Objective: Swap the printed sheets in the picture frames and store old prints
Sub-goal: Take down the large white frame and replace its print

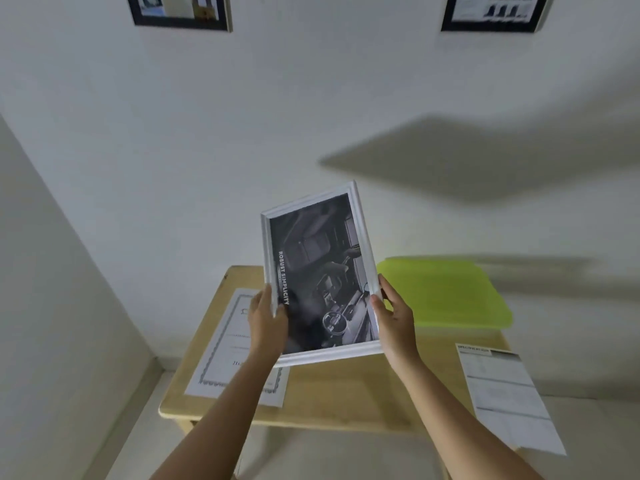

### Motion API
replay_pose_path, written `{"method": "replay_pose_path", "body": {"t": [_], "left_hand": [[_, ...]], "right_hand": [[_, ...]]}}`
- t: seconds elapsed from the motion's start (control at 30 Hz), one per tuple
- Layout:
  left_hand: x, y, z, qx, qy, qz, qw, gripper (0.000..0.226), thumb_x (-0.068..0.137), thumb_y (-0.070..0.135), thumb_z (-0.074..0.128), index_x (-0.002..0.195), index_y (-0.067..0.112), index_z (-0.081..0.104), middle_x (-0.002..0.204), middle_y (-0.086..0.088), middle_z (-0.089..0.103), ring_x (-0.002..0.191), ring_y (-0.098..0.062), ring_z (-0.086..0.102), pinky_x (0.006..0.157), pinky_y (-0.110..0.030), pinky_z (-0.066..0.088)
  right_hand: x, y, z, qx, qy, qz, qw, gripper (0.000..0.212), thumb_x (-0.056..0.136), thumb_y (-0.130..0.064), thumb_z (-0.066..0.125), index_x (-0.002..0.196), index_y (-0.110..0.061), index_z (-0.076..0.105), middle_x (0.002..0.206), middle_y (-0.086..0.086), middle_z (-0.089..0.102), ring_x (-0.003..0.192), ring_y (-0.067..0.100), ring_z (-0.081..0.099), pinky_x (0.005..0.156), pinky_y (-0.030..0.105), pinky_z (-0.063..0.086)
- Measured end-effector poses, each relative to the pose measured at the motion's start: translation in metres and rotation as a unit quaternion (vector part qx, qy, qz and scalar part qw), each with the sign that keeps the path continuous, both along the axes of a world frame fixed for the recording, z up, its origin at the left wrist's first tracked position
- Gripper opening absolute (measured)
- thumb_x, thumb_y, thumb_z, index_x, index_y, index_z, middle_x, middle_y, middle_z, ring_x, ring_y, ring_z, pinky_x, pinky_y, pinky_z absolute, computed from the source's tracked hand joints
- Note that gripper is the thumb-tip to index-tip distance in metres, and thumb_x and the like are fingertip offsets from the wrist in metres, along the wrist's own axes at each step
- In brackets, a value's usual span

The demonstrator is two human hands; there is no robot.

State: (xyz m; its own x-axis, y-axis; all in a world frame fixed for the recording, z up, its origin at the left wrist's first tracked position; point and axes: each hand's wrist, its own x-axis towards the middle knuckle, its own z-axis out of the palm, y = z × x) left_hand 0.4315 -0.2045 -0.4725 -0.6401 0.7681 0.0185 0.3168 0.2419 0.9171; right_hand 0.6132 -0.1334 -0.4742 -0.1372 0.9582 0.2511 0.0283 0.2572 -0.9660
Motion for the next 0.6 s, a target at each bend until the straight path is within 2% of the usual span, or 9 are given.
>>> {"method": "replay_pose_path", "body": {"t": [0.1,0.2,0.23,0.3,0.33,0.4,0.5,0.53,0.6], "left_hand": [[0.017,0.005,0.032,0.062,0.034,-0.056,0.996,0.051,0.097,0.013,0.043,0.145,0.017,0.027,0.145,-0.007,0.034,0.132,-0.019,0.034,0.102,-0.017,0.023],[0.025,0.027,0.063,0.120,0.054,-0.133,0.982,0.056,0.096,0.034,0.042,0.147,0.036,0.016,0.152,0.004,0.028,0.129,-0.029,0.041,0.107,-0.045,0.036],[0.027,0.034,0.074,0.123,0.039,-0.148,0.981,0.060,0.095,0.043,0.041,0.146,0.039,0.011,0.152,0.006,0.027,0.126,-0.024,0.045,0.105,-0.044,0.039],[0.028,0.046,0.091,0.121,-0.002,-0.159,0.980,0.066,0.094,0.047,0.041,0.147,0.035,0.004,0.148,0.005,0.030,0.110,-0.008,0.054,0.095,-0.028,0.042],[0.027,0.051,0.096,0.117,-0.014,-0.156,0.981,0.068,0.095,0.045,0.041,0.148,0.031,0.000,0.147,0.004,0.028,0.113,-0.007,0.051,0.097,-0.026,0.040],[0.021,0.057,0.097,0.104,-0.020,-0.137,0.985,0.076,0.094,0.045,0.043,0.147,0.029,-0.008,0.154,-0.003,0.019,0.135,-0.022,0.035,0.111,-0.039,0.030],[0.003,0.060,0.085,0.095,-0.010,-0.089,0.991,0.085,0.092,0.037,0.051,0.145,0.031,-0.015,0.148,-0.015,0.032,0.128,-0.038,0.042,0.105,-0.049,0.038],[-0.003,0.059,0.081,0.095,-0.015,-0.076,0.993,0.086,0.092,0.031,0.052,0.145,0.032,-0.016,0.143,-0.017,0.039,0.120,-0.038,0.049,0.101,-0.045,0.043],[-0.016,0.059,0.073,0.102,-0.040,-0.056,0.992,0.083,0.093,0.020,0.051,0.146,0.031,-0.012,0.126,-0.012,0.052,0.097,-0.026,0.060,0.083,-0.022,0.051]], "right_hand": [[-0.002,-0.007,-0.003,0.050,-0.055,-0.023,0.997,0.042,0.093,-0.012,0.052,0.134,-0.014,0.046,0.133,-0.009,0.049,0.093,0.001,0.054,0.083,0.013,0.041],[-0.008,-0.014,-0.001,0.155,-0.129,-0.075,0.977,0.038,0.092,-0.013,0.055,0.129,-0.014,0.053,0.125,-0.013,0.053,0.106,-0.005,0.053,0.087,0.002,0.038],[-0.012,-0.015,0.000,0.195,-0.156,-0.093,0.964,0.036,0.091,-0.012,0.057,0.127,-0.014,0.055,0.122,-0.010,0.057,0.103,-0.005,0.054,0.084,0.002,0.039],[-0.021,-0.015,0.001,0.269,-0.211,-0.117,0.932,0.035,0.087,-0.011,0.059,0.122,-0.013,0.060,0.115,-0.003,0.066,0.090,0.002,0.063,0.071,0.009,0.045],[-0.024,-0.015,0.002,0.297,-0.236,-0.123,0.917,0.034,0.087,-0.012,0.059,0.120,-0.013,0.062,0.112,-0.001,0.069,0.083,0.005,0.066,0.065,0.011,0.045],[-0.032,-0.016,0.005,0.337,-0.267,-0.124,0.894,0.033,0.087,-0.016,0.055,0.119,-0.013,0.063,0.108,-0.002,0.070,0.072,0.009,0.068,0.057,0.012,0.045],[-0.046,-0.019,0.008,0.371,-0.302,-0.107,0.872,0.034,0.088,-0.017,0.051,0.120,-0.015,0.062,0.106,-0.005,0.071,0.065,0.011,0.067,0.048,0.020,0.048],[-0.051,-0.021,0.009,0.374,-0.312,-0.103,0.867,0.034,0.088,-0.017,0.051,0.120,-0.015,0.062,0.106,-0.005,0.071,0.064,0.011,0.067,0.046,0.021,0.048],[-0.062,-0.024,0.010,0.370,-0.320,-0.096,0.867,0.034,0.087,-0.016,0.051,0.119,-0.016,0.063,0.105,-0.006,0.071,0.064,0.011,0.067,0.045,0.021,0.048]]}}
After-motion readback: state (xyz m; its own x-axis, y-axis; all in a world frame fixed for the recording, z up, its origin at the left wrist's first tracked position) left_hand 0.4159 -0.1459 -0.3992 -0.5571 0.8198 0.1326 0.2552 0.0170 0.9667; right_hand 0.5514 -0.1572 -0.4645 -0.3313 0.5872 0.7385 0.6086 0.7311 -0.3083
